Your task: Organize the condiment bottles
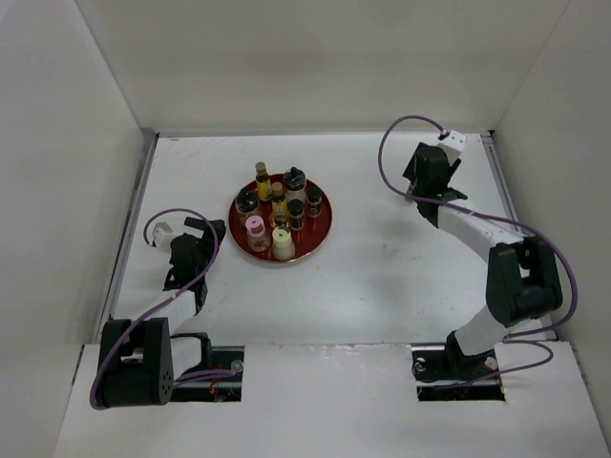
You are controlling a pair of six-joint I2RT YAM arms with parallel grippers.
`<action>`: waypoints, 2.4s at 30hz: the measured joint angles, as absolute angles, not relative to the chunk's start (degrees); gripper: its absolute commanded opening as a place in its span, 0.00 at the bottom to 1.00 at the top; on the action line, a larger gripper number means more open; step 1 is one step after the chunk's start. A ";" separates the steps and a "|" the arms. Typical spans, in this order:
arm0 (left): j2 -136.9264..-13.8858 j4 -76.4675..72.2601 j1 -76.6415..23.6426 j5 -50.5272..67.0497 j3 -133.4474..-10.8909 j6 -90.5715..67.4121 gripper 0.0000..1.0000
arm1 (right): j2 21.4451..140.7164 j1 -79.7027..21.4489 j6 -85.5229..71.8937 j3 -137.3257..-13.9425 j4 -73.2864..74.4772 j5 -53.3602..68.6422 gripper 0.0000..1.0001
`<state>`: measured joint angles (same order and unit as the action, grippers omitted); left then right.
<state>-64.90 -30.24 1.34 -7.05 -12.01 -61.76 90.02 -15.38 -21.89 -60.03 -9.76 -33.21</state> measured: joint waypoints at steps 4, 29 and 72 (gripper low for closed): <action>-64.93 -30.24 1.32 -7.03 -12.01 -61.76 1.00 | 95.68 -13.06 -21.47 -64.49 -4.32 -33.80 0.74; -66.22 -30.30 1.19 -7.03 -12.01 -61.76 1.00 | 105.06 -12.03 -19.94 -70.41 0.60 -31.22 0.35; -64.31 -30.22 1.37 -7.03 -12.01 -61.73 1.00 | 102.30 -52.69 -15.03 -61.76 -11.60 -33.10 0.49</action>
